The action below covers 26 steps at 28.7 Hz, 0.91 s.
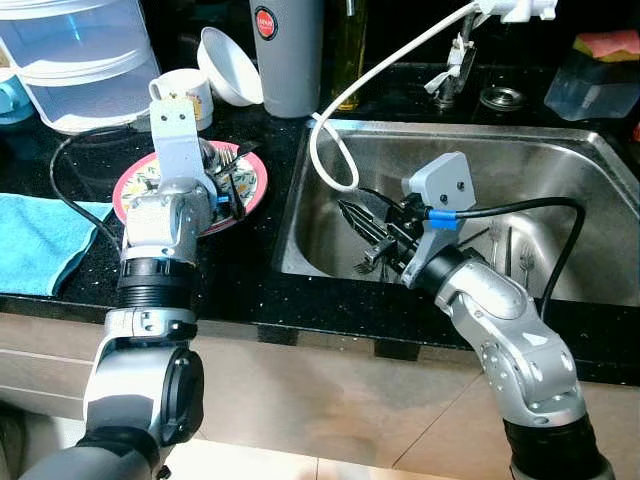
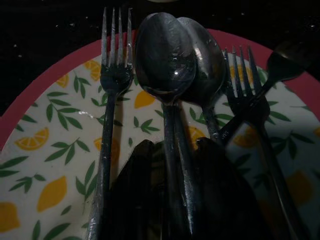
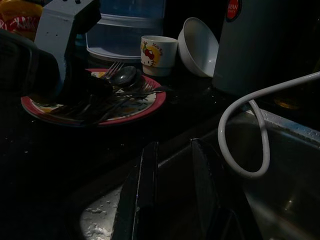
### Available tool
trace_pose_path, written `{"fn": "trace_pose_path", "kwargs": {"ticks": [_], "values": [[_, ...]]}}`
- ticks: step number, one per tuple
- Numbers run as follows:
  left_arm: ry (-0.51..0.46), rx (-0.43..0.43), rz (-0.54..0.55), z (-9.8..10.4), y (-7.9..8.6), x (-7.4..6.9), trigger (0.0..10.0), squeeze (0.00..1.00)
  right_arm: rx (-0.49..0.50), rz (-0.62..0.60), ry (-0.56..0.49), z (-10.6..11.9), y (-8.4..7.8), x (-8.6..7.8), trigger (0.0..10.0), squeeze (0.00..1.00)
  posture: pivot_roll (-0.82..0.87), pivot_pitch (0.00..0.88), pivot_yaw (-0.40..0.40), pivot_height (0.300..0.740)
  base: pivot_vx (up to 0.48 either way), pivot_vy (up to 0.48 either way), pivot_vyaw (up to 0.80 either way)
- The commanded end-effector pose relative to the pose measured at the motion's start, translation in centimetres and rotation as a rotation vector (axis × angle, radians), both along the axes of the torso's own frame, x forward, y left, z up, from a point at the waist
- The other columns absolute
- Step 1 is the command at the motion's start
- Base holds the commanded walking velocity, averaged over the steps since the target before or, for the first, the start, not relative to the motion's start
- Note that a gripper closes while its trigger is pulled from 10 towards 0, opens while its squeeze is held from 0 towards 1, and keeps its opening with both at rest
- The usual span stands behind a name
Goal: Kitchen organization
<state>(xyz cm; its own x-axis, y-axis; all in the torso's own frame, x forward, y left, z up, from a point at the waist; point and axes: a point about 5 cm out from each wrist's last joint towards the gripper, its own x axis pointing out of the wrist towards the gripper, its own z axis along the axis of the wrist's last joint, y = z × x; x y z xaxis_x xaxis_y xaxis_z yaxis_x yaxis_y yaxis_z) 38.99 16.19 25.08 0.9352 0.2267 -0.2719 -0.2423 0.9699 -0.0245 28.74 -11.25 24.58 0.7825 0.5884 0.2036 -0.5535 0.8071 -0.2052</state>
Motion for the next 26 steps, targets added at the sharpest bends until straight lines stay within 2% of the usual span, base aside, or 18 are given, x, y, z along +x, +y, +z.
{"fn": "trace_pose_path", "kwargs": {"ticks": [1, 3, 4, 5, 14, 19, 25, 26], "values": [[0.003, 0.036, -0.011, -0.3, 0.1, -0.1, 10.0, 1.0, 0.005, -0.007, 0.007, -0.3, -0.1, 0.0, 10.0, 0.0, 0.05, 0.081, 0.07, 0.74, 0.0, 0.0, 0.0], [-0.029, 0.07, -0.021, 0.4, 0.1, 0.0, 10.0, 1.0, 0.005, -0.008, 0.007, -0.2, -0.1, 0.1, 10.0, 0.0, 0.05, 0.086, 0.07, 0.74, 0.0, 0.0, 0.0], [-0.041, 0.085, -0.024, 0.6, 0.0, 0.0, 10.0, 0.29, 0.006, -0.008, 0.007, -0.2, -0.1, 0.1, 10.0, 0.0, 0.05, 0.086, 0.07, 0.74, 0.0, 0.0, 0.0], [-0.054, 0.098, -0.019, 0.8, 0.1, 0.1, 10.0, 0.0, 0.006, -0.008, 0.006, -0.2, -0.1, 0.1, 10.0, 0.0, 0.05, 0.089, 0.07, 0.74, 0.0, 0.0, 0.0], [-0.087, 0.121, -0.017, 1.6, 0.2, 0.1, 10.0, 0.0, 0.011, -0.011, 0.006, -0.2, -0.1, 0.1, 10.0, 0.0, 0.05, 0.094, 0.071, 0.74, 0.0, 0.0, 0.0], [-0.047, 0.102, 0.036, 0.7, 0.8, -0.2, 10.0, 0.0, 0.013, -0.015, 0.005, -0.2, -0.1, 0.1, 10.0, 0.0, 0.05, 0.099, 0.071, 0.74, 0.0, 0.0, 0.0], [-0.039, 0.089, 0.072, 0.5, 1.6, -0.1, 10.0, 0.0, 0.014, -0.017, 0.004, -0.2, -0.2, 0.1, 10.0, 0.0, 0.05, 0.101, 0.069, 0.74, 0.0, 0.0, 0.0], [-0.027, 0.07, 0.066, 0.3, 1.6, -0.1, 9.1, 0.0, 0.013, -0.017, 0.004, -0.2, -0.2, 0.1, 10.0, 0.0, 0.05, 0.101, 0.068, 0.74, 0.0, 0.0, 0.0]]}}
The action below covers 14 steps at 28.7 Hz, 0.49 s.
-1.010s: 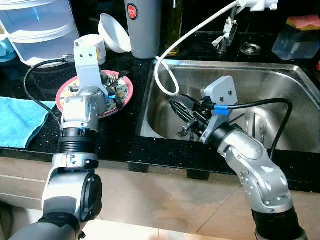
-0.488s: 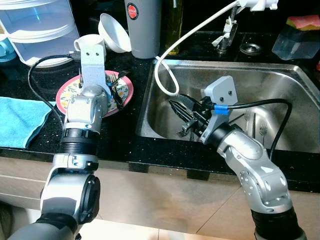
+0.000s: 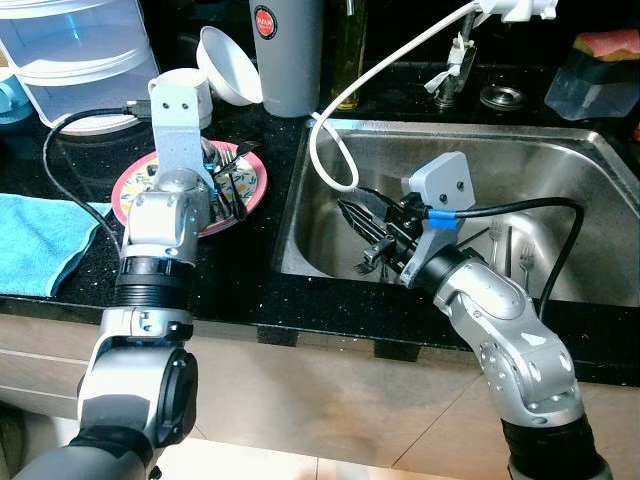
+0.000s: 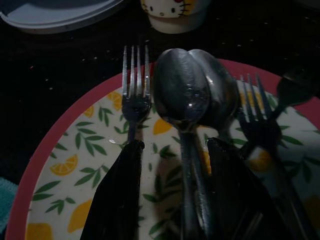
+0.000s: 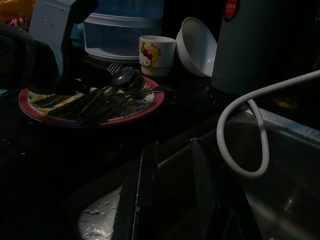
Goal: Kitchen organization
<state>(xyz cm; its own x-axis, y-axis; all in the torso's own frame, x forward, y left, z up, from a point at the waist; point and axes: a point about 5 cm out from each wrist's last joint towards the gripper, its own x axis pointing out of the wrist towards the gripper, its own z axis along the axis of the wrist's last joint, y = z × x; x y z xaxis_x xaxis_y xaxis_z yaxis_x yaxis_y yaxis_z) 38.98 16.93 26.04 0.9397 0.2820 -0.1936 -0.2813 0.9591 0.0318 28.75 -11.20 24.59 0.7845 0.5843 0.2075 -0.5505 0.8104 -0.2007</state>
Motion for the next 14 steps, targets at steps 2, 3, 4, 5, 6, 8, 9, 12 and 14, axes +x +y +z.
{"fn": "trace_pose_path", "kwargs": {"ticks": [2, 3, 4, 5, 6, 8, 9, 12, 14], "values": [[0.05, -0.03, 0.023, -0.96, 0.86, 0.04, 8.2, 0.0, 0.007, -0.012, 0.005, -0.16, -0.23, 0.11, 10.0, 0.0, 0.05, 0.101, 0.068, 0.74, 0.0, 0.0, 0.0], [0.05, -0.03, 0.023, -0.96, 0.86, 0.04, 8.2, 0.0, 0.007, -0.012, 0.005, -0.16, -0.23, 0.11, 10.0, 0.0, 0.05, 0.101, 0.068, 0.74, 0.0, 0.0, 0.0], [0.052, -0.038, 0.017, -1.07, 0.89, 0.15, 8.2, 0.0, 0.009, -0.013, 0.003, -0.14, -0.23, 0.12, 10.0, 0.0, 0.05, 0.101, 0.068, 0.74, 0.0, 0.0, 0.0], [0.052, -0.038, 0.017, -1.07, 0.89, 0.15, 8.2, 0.0, 0.009, -0.013, 0.003, -0.14, -0.23, 0.12, 10.0, 0.0, 0.05, 0.101, 0.068, 0.74, 0.0, 0.0, 0.0], [0.053, -0.043, 0.016, -1.08, 0.91, 0.22, 7.5, 0.0, 0.009, -0.013, 0.003, -0.13, -0.22, 0.11, 10.0, 0.0, 0.05, 0.101, 0.068, 0.74, 0.0, 0.0, 0.0], [0.059, -0.058, 0.01, -1.13, 0.87, 0.29, 6.7, 0.0, 0.009, -0.014, 0.003, -0.13, -0.22, 0.11, 10.0, 0.0, 0.05, 0.101, 0.068, 0.74, 0.0, 0.0, 0.0], [0.063, -0.066, 0.008, -1.17, 0.86, 0.35, 4.8, 0.0, 0.009, -0.015, 0.003, -0.13, -0.24, 0.11, 10.0, 0.0, 0.05, 0.103, 0.069, 0.74, 0.0, 0.0, 0.0], [0.074, -0.087, 0.006, -1.31, 0.88, 0.41, 4.3, 0.0, 0.009, -0.016, 0.003, -0.12, -0.25, 0.11, 10.0, 0.0, 0.05, 0.103, 0.07, 0.74, 0.0, 0.0, 0.0], [0.072, -0.085, 0.006, -1.3, 0.9, 0.43, 2.0, 0.0, 0.009, -0.017, 0.003, -0.11, -0.26, 0.11, 10.0, 0.0, 0.05, 0.103, 0.07, 0.74, 0.0, 0.0, 0.0]]}}
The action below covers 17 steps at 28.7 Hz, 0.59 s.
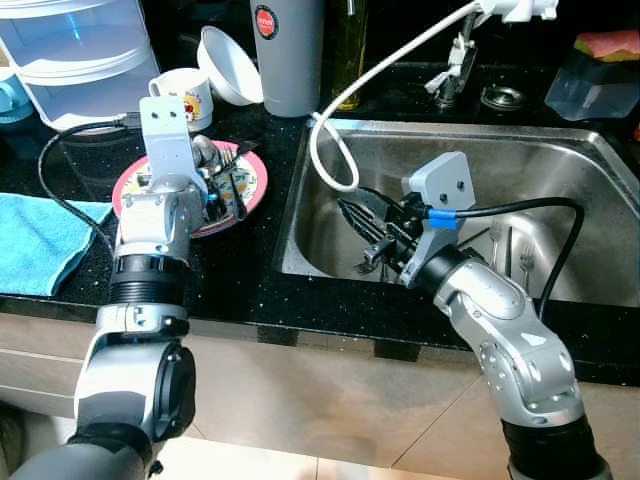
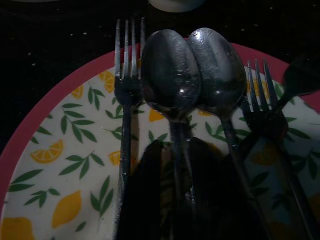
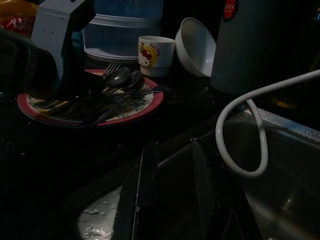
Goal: Kitchen organization
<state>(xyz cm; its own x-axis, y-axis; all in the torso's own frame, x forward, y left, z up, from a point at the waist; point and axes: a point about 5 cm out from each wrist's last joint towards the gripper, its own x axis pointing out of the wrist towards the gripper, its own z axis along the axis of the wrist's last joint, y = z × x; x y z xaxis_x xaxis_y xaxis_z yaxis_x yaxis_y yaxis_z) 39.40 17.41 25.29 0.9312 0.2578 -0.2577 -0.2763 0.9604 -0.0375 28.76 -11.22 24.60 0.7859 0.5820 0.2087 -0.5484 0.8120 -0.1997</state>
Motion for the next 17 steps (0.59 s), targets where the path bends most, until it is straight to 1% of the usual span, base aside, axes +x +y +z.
{"fn": "trace_pose_path", "kwargs": {"ticks": [1, 2, 11, 13, 14, 15, 16, 17], "values": [[0.029, -0.002, 0.011, -0.5, 0.4, 0.0, 0.2, 0.0, 0.008, -0.015, 0.004, -0.1, -0.2, 0.1, 10.0, 0.0, 0.05, 0.104, 0.07, 0.74, 0.0, 0.0, 0.0], [0.028, -0.002, 0.016, -0.5, 0.5, 0.0, 0.0, 0.0, 0.009, -0.014, 0.003, -0.1, -0.2, 0.1, 10.0, 0.0, 0.05, 0.104, 0.07, 0.74, 0.0, 0.0, 0.0], [0.033, -0.022, 0.04, -0.7, 0.8, 0.0, 0.0, 0.0, 0.011, -0.016, 0.001, -0.1, -0.3, 0.1, 10.0, 0.0, 0.05, 0.104, 0.07, 0.74, 0.0, 0.0, 0.0], [0.018, -0.026, 0.039, -0.5, 0.8, 0.1, 0.0, 0.0, 0.012, -0.017, 0.001, -0.1, -0.3, 0.1, 10.0, 0.0, 0.05, 0.103, 0.07, 0.74, 0.0, 0.0, 0.0], [-0.009, -0.014, 0.026, -0.1, 0.7, 0.2, 0.0, 0.0, 0.012, -0.018, 0.001, -0.1, -0.3, 0.1, 10.0, 0.0, 0.05, 0.103, 0.07, 0.74, 0.0, 0.0, 0.0], [-0.009, -0.014, 0.026, -0.1, 0.7, 0.2, 0.0, 0.0, 0.012, -0.018, 0.001, -0.1, -0.3, 0.1, 10.0, 0.0, 0.05, 0.103, 0.07, 0.74, 0.0, 0.0, 0.0], [-0.08, 0.017, 0.018, 1.1, 0.5, 0.3, 4.6, 0.0, 0.013, -0.017, 0.001, -0.1, -0.3, 0.1, 10.0, 0.0, 0.05, 0.103, 0.07, 0.74, 0.0, 0.0, 0.0], [-0.08, 0.017, 0.018, 1.1, 0.5, 0.3, 4.6, 0.0, 0.013, -0.017, 0.001, -0.1, -0.3, 0.1, 10.0, 0.0, 0.05, 0.103, 0.07, 0.74, 0.0, 0.0, 0.0]]}}
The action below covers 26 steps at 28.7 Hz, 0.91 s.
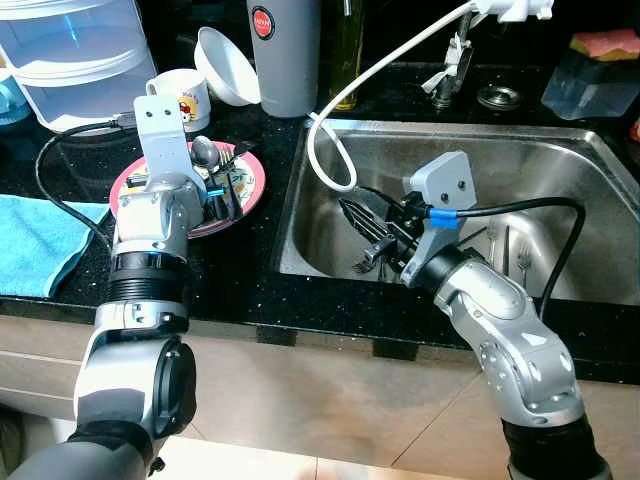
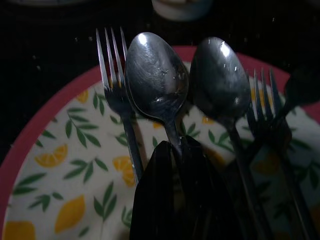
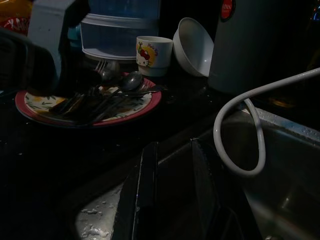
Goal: Kitchen organization
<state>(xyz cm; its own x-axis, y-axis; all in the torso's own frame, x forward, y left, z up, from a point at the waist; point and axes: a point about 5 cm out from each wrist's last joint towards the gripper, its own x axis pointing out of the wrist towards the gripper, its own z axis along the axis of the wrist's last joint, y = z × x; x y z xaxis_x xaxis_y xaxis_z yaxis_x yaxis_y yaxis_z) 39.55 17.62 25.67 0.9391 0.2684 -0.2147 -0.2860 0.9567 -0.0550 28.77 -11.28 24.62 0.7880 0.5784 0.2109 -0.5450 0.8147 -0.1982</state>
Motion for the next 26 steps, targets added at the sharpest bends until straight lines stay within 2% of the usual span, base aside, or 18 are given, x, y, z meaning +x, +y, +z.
{"fn": "trace_pose_path", "kwargs": {"ticks": [1, 6, 7, 10, 15, 17, 20, 21, 22, 26], "values": [[-0.065, 0.033, 0.002, 1.3, 0.2, 0.1, 10.0, 0.0, 0.01, -0.014, 0.001, -0.1, -0.3, 0.1, 10.0, 0.0, 0.05, 0.104, 0.069, 0.74, 0.0, 0.0, 0.0], [-0.185, 0.083, -0.038, 3.4, -0.5, 0.1, 10.0, 0.0, 0.011, -0.014, 0.001, -0.1, -0.3, 0.1, 10.0, 0.0, 0.05, 0.104, 0.069, 0.74, 0.0, 0.0, 0.0], [-0.185, 0.083, -0.038, 3.4, -0.5, 0.1, 10.0, 0.0, 0.011, -0.014, 0.001, -0.1, -0.3, 0.1, 10.0, 0.0, 0.05, 0.104, 0.069, 0.74, 0.0, 0.0, 0.0], [-0.267, 0.107, -0.101, 4.6, -1.4, -0.1, 10.0, 0.0, 0.013, -0.014, -0.001, 0.0, -0.2, 0.1, 10.0, 0.0, 0.05, 0.101, 0.069, 0.74, 0.0, 0.0, 0.0], [-0.263, 0.108, -0.128, 4.6, -1.8, 0.0, 10.0, 0.0, 0.013, -0.013, -0.003, 0.0, -0.2, 0.1, 10.0, 0.0, 0.05, 0.099, 0.071, 0.74, 0.0, 0.0, 0.0], [-0.207, 0.107, -0.088, 3.7, -1.6, 0.0, 10.0, 0.0, 0.012, -0.014, -0.005, 0.0, -0.3, 0.1, 10.0, 0.0, 0.05, 0.093, 0.072, 0.74, 0.0, 0.0, 0.0], [-0.171, 0.106, -0.059, 3.1, -1.3, 0.1, 10.0, 0.0, 0.012, -0.014, -0.005, 0.0, -0.3, 0.1, 10.0, 0.0, 0.05, 0.093, 0.072, 0.74, 0.0, 0.0, 0.0], [-0.128, 0.089, -0.008, 2.4, -0.6, 0.1, 10.0, 0.64, 0.011, -0.013, -0.006, 0.0, -0.2, 0.1, 10.0, 0.0, 0.05, 0.087, 0.071, 0.74, 0.0, 0.0, 0.0], [-0.094, 0.08, 0.036, 1.8, 0.0, 0.1, 10.0, 1.0, 0.011, -0.012, -0.006, 0.0, -0.2, 0.1, 10.0, 0.0, 0.05, 0.085, 0.072, 0.74, 0.0, 0.0, 0.0], [-0.053, 0.059, 0.101, 1.1, 1.1, -0.1, 10.0, 1.0, 0.01, -0.011, -0.008, 0.0, -0.2, 0.1, 10.0, 0.0, 0.05, 0.078, 0.073, 0.74, 0.0, 0.0, 0.0]]}}
